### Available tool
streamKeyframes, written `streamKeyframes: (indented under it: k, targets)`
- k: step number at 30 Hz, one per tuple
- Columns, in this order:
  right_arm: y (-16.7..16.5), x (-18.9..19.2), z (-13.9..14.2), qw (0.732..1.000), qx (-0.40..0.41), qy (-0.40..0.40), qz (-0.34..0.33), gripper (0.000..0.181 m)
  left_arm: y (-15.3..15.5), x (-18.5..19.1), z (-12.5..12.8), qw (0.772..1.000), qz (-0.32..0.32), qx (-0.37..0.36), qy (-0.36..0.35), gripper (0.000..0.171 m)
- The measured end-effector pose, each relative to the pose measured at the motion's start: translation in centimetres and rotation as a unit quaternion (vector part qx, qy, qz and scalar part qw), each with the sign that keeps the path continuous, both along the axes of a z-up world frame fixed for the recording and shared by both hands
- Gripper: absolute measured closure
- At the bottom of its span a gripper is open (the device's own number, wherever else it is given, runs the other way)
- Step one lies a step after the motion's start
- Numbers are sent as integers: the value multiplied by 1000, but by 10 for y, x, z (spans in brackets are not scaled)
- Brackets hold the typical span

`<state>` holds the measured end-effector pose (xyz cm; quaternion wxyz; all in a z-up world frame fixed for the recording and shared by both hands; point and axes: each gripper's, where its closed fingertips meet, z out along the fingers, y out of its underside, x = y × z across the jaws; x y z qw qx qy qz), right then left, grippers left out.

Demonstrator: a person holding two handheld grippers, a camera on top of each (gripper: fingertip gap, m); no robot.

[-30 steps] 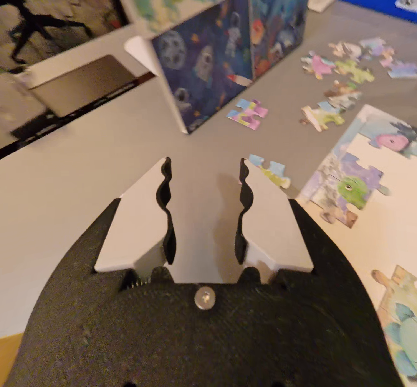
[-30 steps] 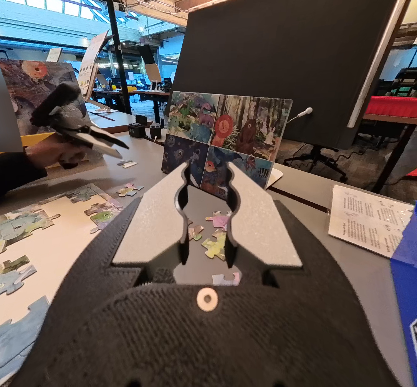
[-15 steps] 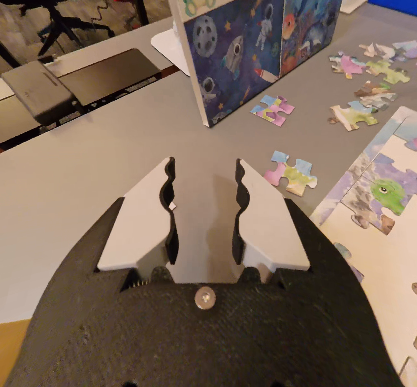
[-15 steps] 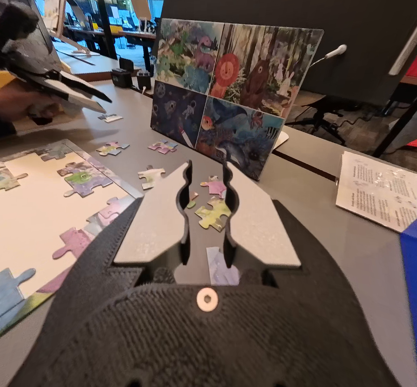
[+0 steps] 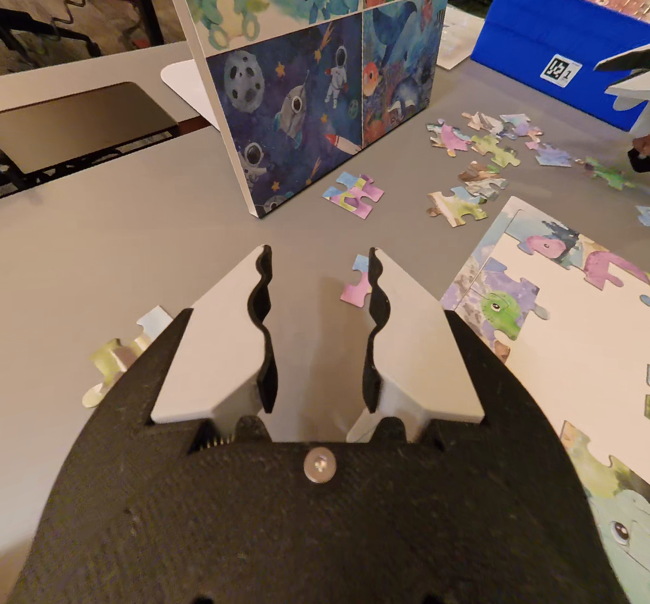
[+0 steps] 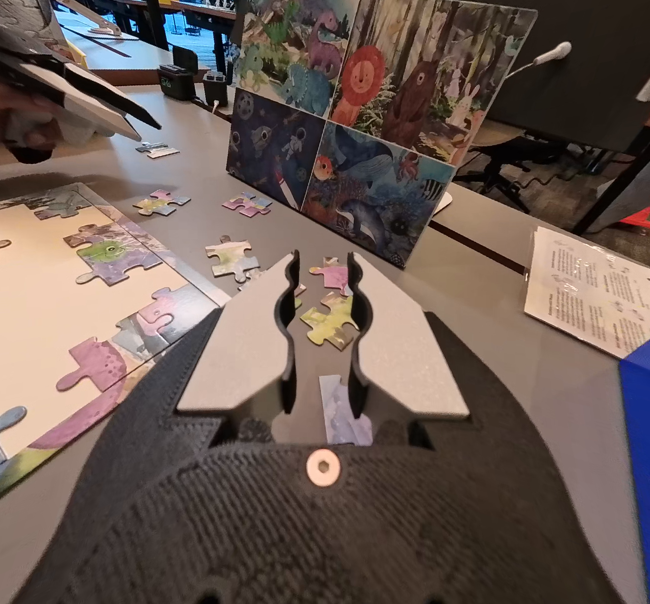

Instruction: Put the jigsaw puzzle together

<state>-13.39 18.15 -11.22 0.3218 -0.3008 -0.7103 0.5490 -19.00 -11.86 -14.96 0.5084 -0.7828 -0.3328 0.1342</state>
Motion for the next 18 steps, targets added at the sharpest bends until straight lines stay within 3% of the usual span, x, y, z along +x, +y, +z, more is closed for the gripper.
streamKeyframes:
  k: [18]
  targets:
    - [-14,-2,-20,999,23,-30,19,155,0,-3,-18,999,0,-33,-1,119]
